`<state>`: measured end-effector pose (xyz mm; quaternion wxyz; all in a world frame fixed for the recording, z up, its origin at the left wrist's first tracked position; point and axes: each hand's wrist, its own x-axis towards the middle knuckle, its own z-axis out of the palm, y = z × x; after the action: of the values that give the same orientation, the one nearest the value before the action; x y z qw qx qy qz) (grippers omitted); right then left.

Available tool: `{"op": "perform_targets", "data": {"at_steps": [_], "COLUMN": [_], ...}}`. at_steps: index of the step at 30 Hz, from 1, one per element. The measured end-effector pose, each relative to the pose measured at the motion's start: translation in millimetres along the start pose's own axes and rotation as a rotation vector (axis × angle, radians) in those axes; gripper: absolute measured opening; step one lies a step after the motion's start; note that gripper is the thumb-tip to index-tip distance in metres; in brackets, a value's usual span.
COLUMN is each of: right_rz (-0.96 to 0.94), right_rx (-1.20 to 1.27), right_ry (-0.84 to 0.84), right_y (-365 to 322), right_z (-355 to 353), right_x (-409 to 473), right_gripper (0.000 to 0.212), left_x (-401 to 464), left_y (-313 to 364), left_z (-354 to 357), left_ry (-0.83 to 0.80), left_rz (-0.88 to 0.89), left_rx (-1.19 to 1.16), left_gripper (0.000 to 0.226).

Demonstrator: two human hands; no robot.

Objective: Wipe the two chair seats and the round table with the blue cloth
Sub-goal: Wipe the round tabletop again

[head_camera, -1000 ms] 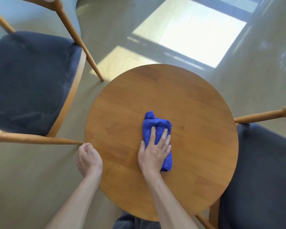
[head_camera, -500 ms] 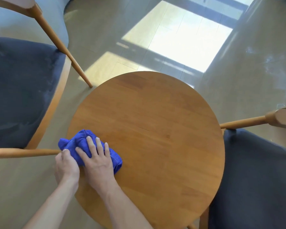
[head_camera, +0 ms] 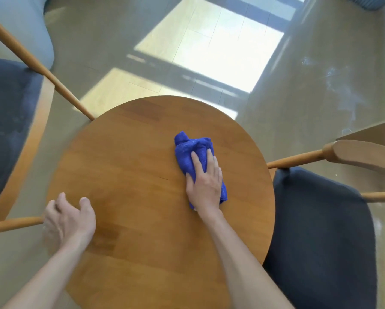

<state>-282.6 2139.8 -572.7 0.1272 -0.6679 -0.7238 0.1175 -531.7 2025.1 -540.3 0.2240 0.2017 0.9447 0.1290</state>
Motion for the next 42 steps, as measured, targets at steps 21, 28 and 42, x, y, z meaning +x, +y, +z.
{"op": "perform_targets", "data": {"at_steps": [21,28,42], "right_rz": [0.441,0.486,0.494], "right_rx": [-0.208,-0.261,-0.206], "right_ry": [0.191,0.136,0.125], "right_y": [81,100,73], "right_z": [-38,-58,-47], "right_x": [-93,-36,-48], "right_gripper": [0.044,0.04,0.044], "left_x": [4,4,-10], "left_y": [9,9,34], "left_z": [18,22,28], "left_ry": [0.043,0.009,-0.007], "left_rz": [0.054,0.033,0.182], "left_rx": [0.105,0.128,0.186], "left_gripper": [0.073,0.074,0.073]}}
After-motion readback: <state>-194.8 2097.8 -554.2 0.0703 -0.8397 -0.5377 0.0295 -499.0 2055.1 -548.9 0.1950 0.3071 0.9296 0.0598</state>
